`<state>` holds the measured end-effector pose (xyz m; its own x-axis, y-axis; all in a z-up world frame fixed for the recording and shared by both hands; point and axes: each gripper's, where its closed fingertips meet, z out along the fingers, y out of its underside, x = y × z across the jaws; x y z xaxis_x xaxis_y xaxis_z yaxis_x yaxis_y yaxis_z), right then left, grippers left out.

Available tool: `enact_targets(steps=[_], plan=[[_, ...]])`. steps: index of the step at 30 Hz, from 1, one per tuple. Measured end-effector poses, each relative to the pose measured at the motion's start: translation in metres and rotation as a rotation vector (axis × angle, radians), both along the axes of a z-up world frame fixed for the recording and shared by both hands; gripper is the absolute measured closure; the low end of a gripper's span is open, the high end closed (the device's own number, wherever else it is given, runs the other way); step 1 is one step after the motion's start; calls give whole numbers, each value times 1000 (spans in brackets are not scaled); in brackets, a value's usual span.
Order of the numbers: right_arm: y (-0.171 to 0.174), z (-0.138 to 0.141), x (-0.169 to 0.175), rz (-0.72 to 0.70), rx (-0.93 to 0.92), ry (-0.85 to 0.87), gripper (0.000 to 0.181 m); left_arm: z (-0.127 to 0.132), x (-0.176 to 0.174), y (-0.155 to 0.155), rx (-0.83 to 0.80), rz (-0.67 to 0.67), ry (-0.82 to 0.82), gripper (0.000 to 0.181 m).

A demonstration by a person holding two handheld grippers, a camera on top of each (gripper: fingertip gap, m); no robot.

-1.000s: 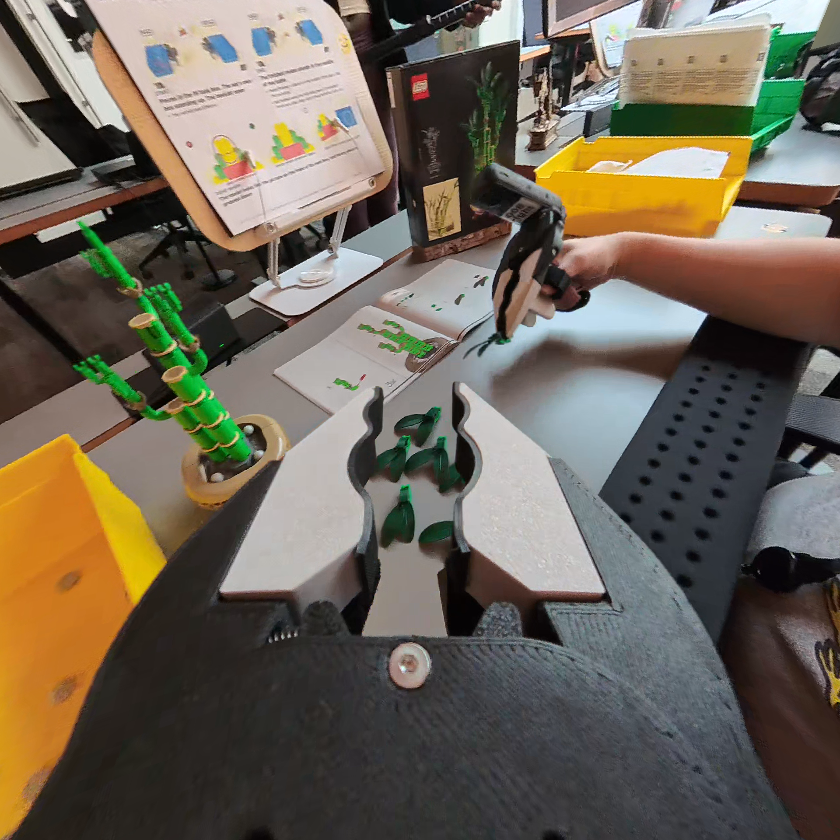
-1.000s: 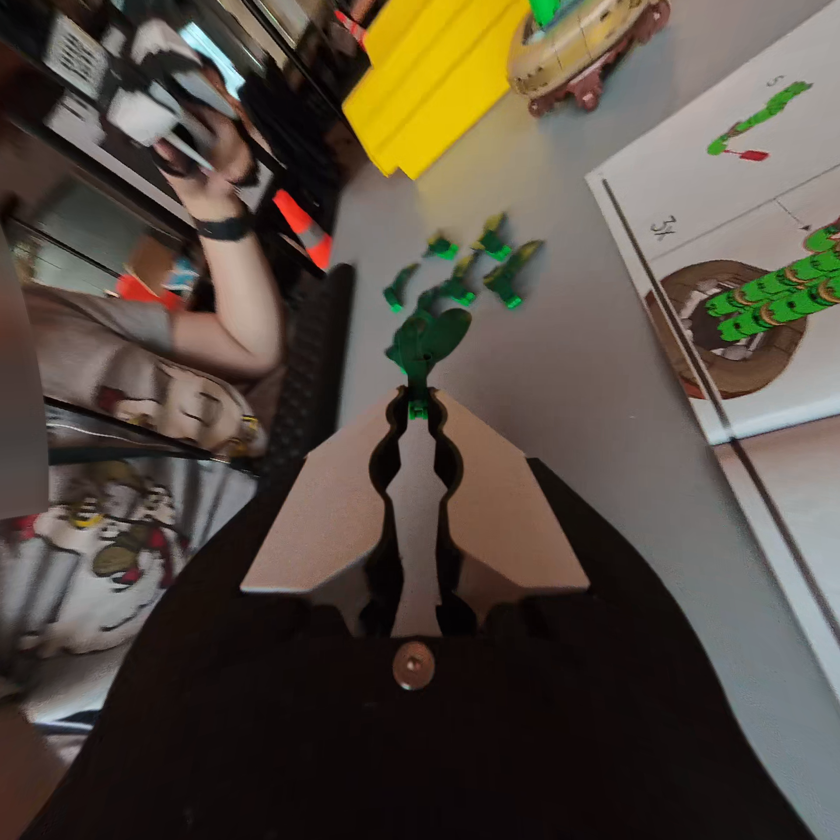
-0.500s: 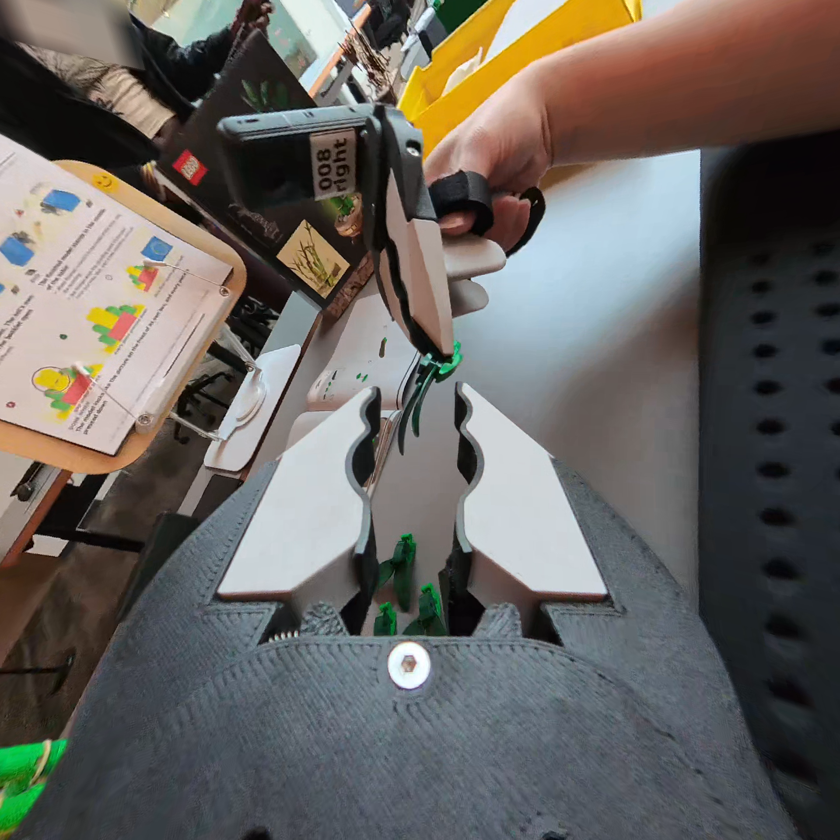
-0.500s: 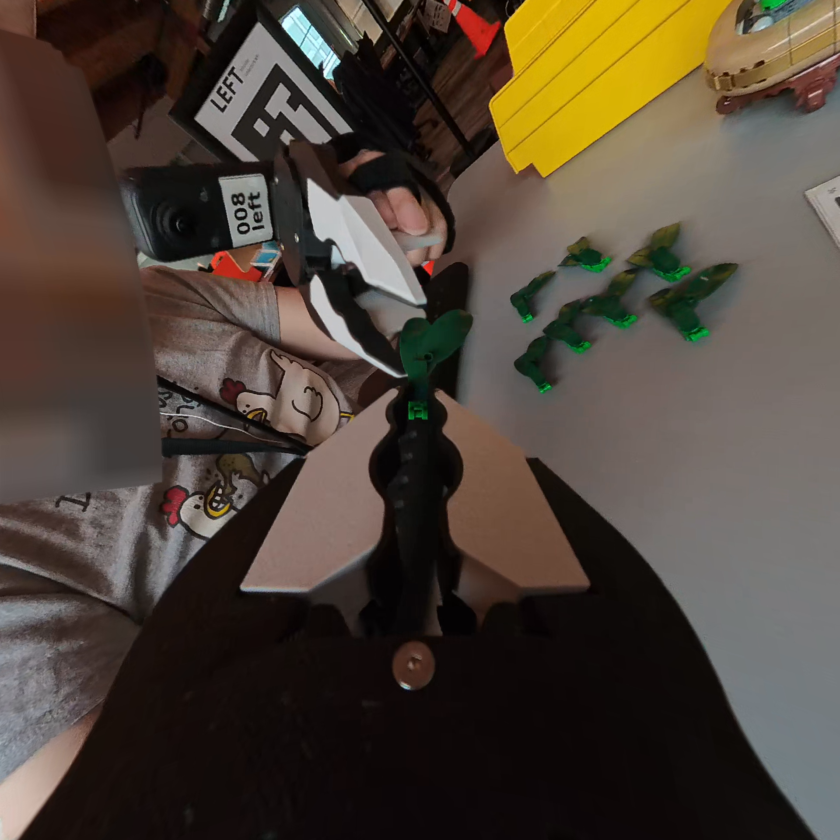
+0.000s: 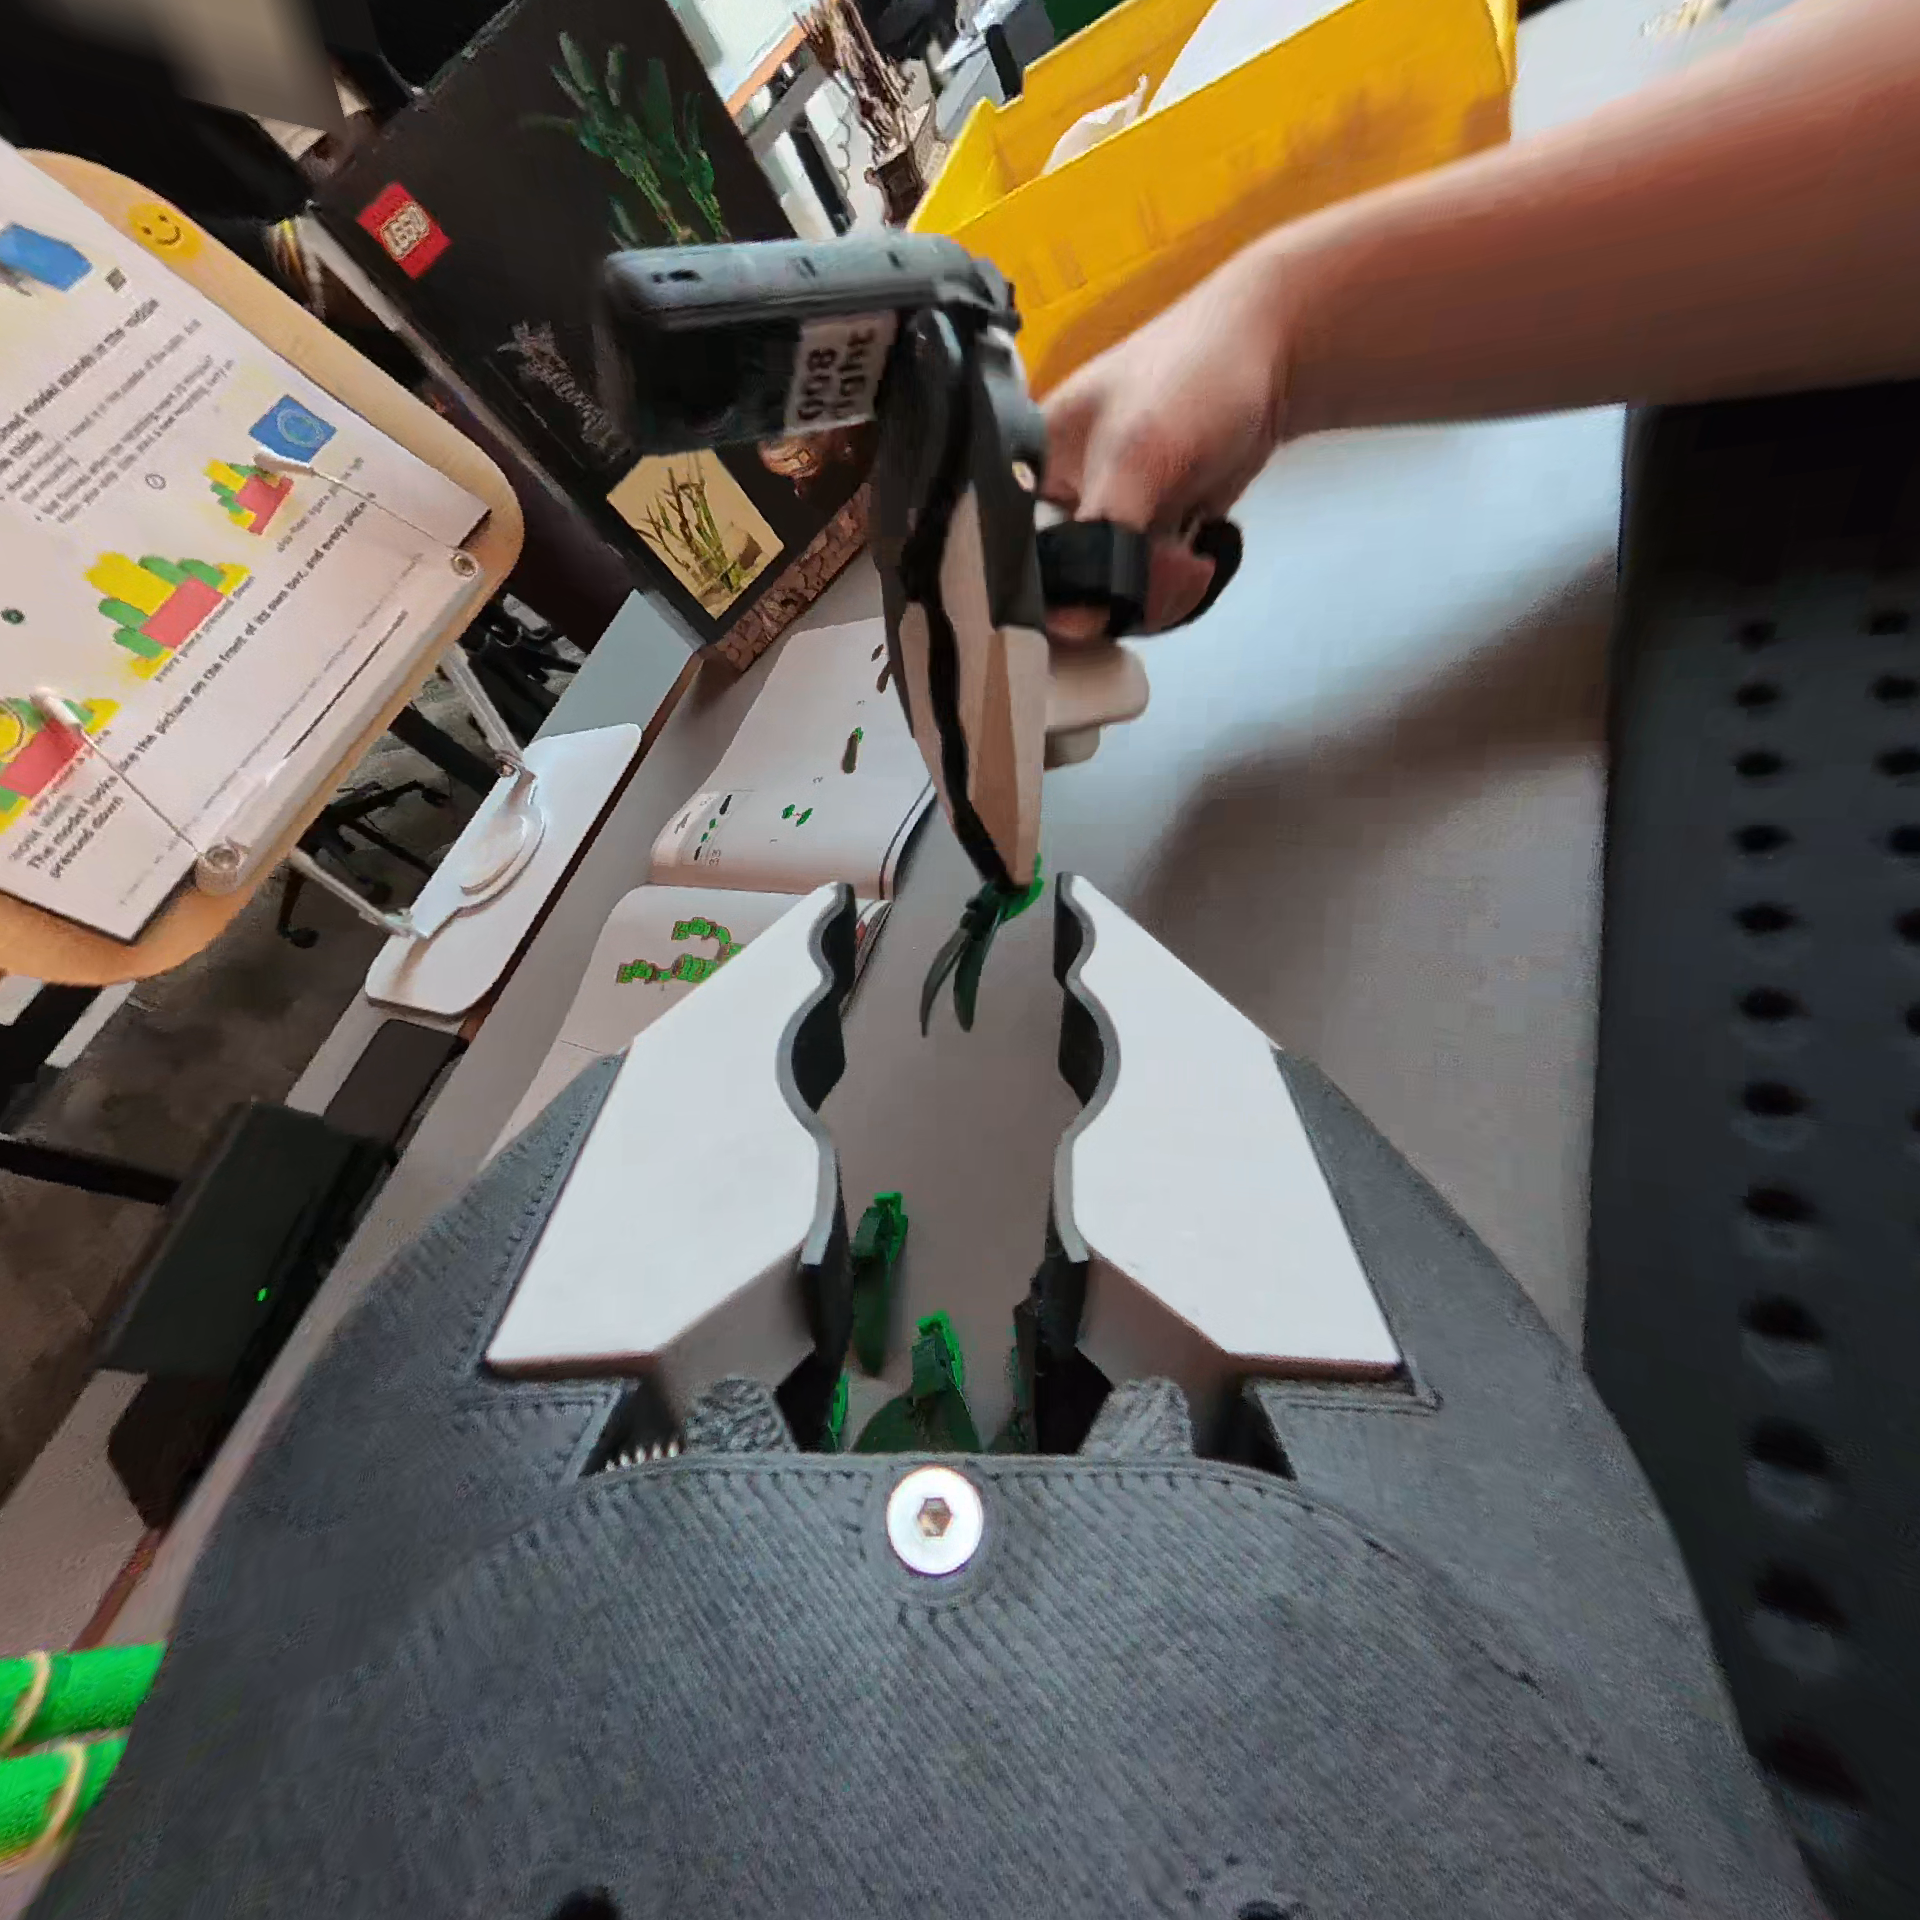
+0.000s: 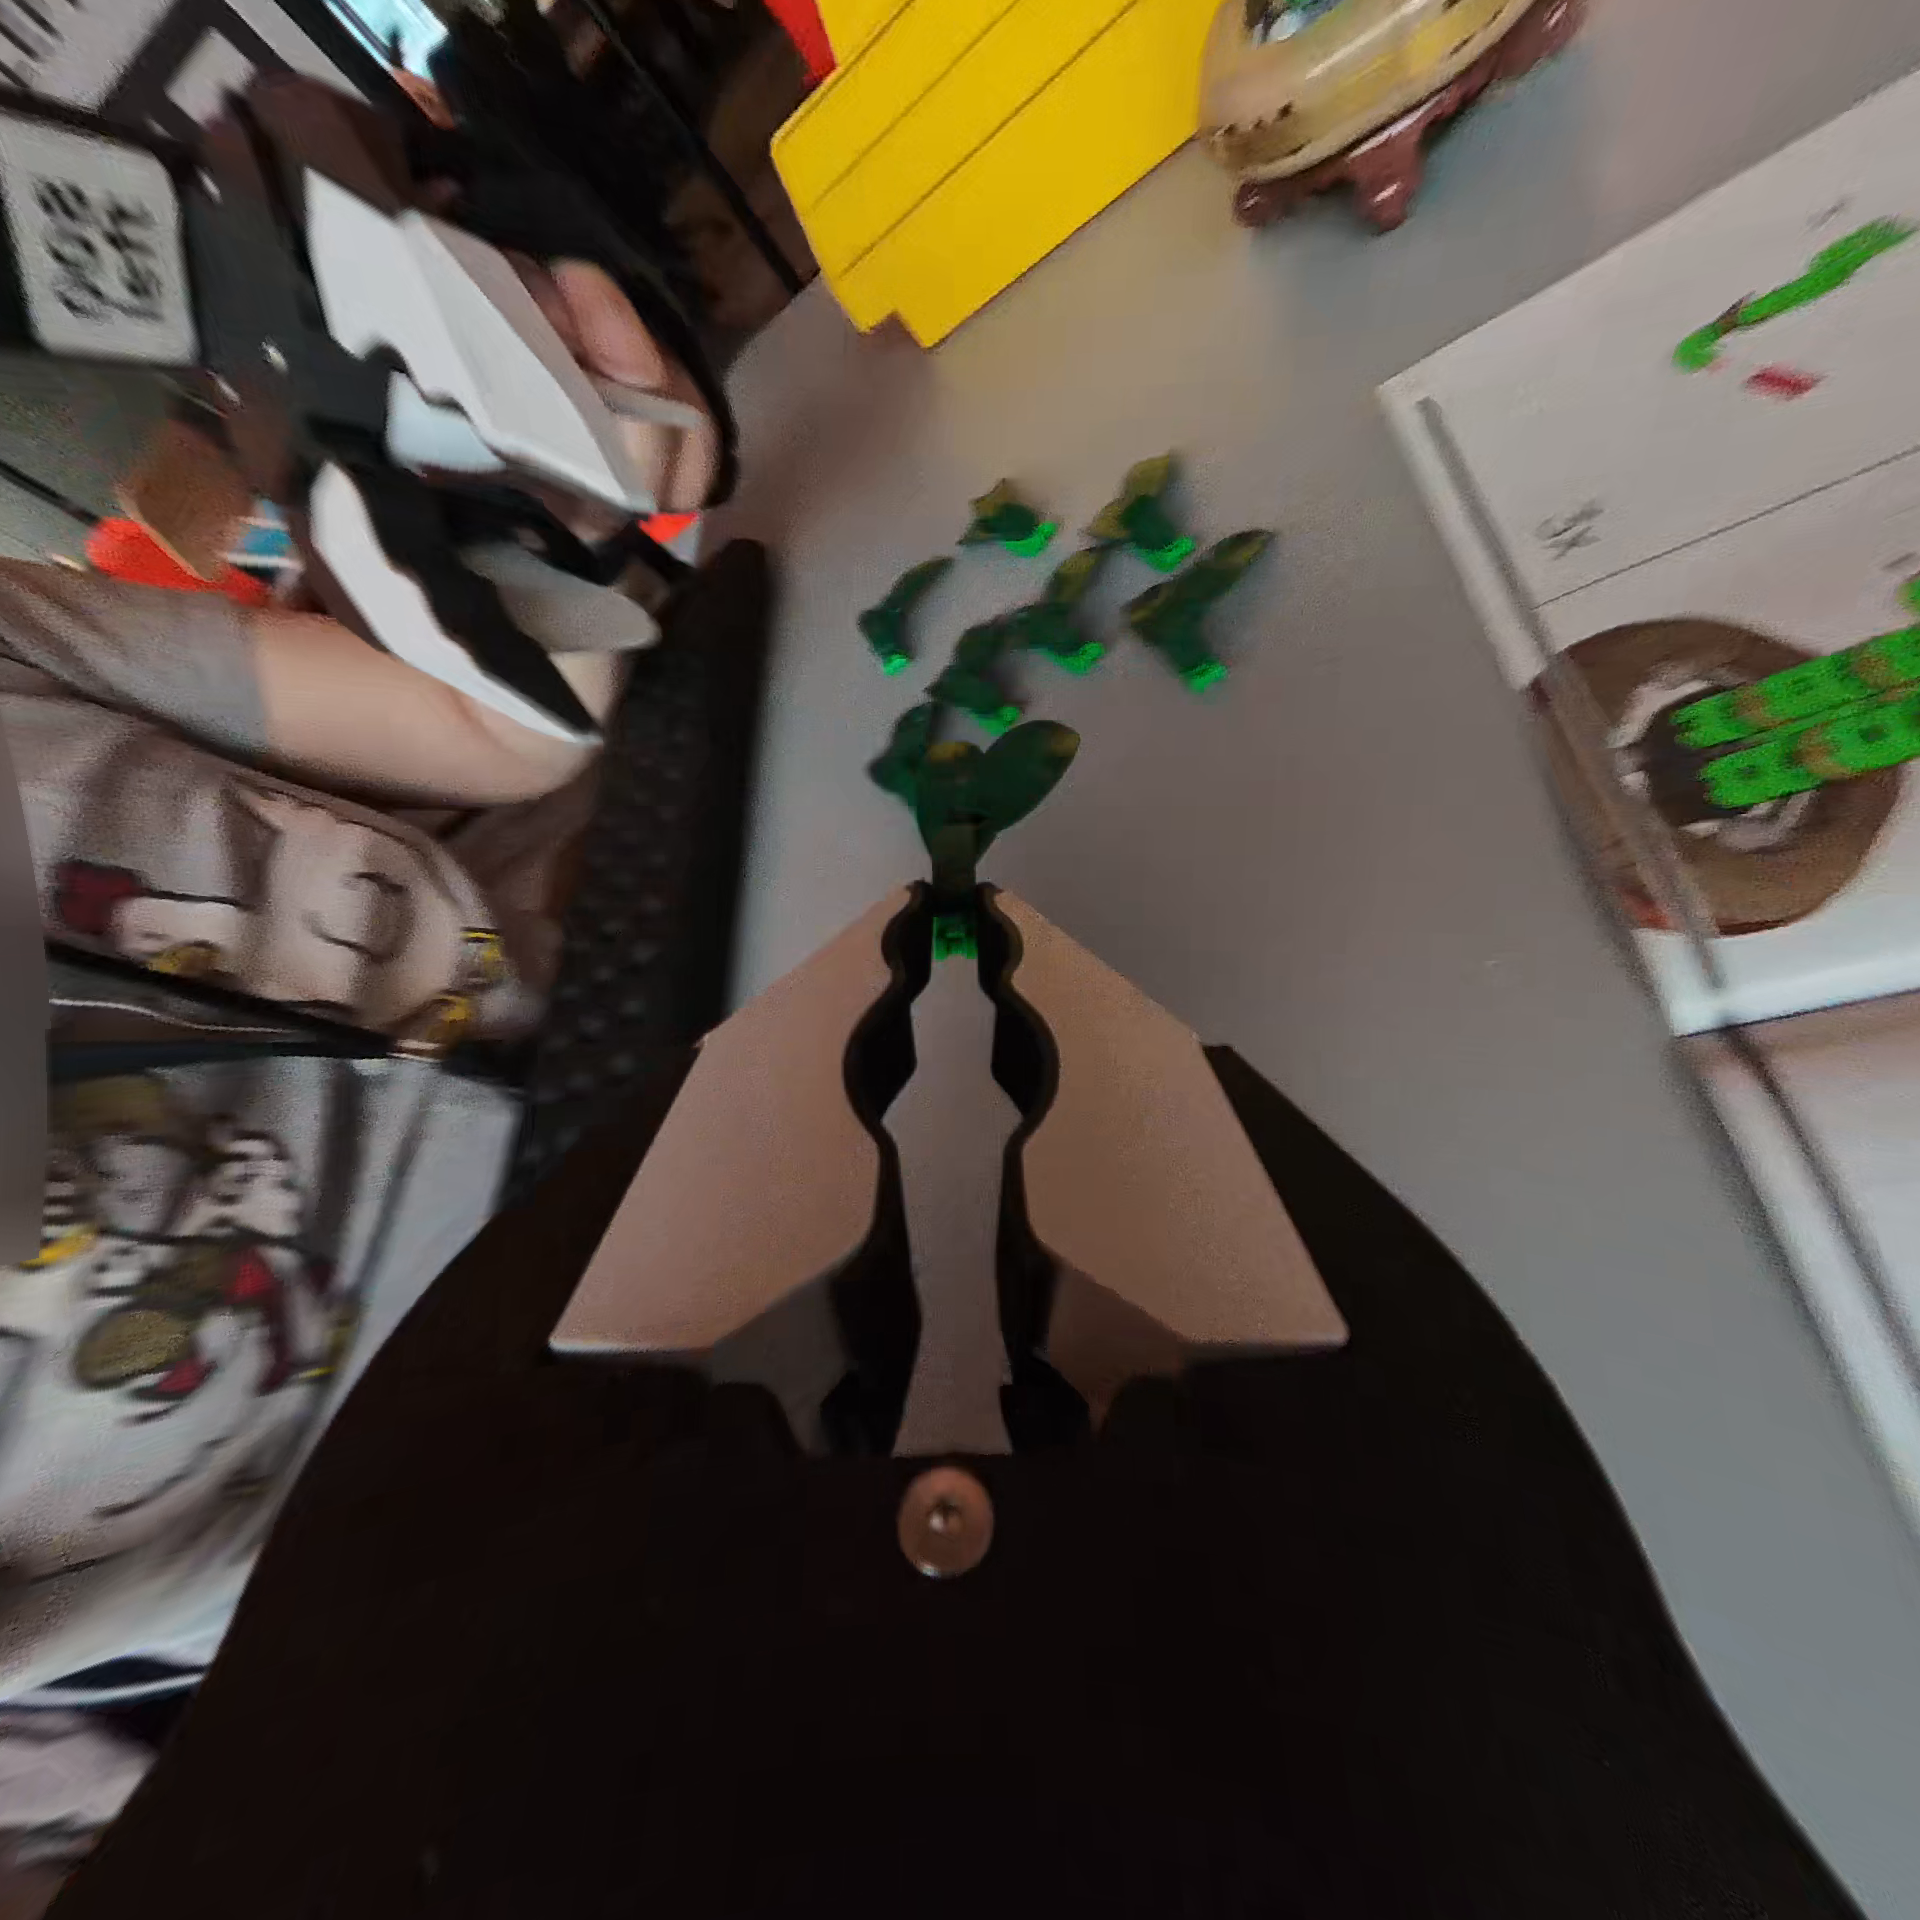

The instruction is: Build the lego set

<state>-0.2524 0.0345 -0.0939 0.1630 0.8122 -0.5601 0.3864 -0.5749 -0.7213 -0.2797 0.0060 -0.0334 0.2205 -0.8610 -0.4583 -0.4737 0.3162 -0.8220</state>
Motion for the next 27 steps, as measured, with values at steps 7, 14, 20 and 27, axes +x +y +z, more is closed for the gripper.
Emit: enact_targets(steps=[7,14,20,27], plan=[[39,-46,8,-50,345,-228,175,22,-37,8,-28,80,-117,147],[44,-55,12,-37,420,-313,158,27,-59,13,-39,118,-164,146],[48,43,51,-269,653,-64,155,58,-135,30,27,301,-243,145],[47,63,81,-385,931,-238,146,82,-333,79,-94,823,-201,142]])
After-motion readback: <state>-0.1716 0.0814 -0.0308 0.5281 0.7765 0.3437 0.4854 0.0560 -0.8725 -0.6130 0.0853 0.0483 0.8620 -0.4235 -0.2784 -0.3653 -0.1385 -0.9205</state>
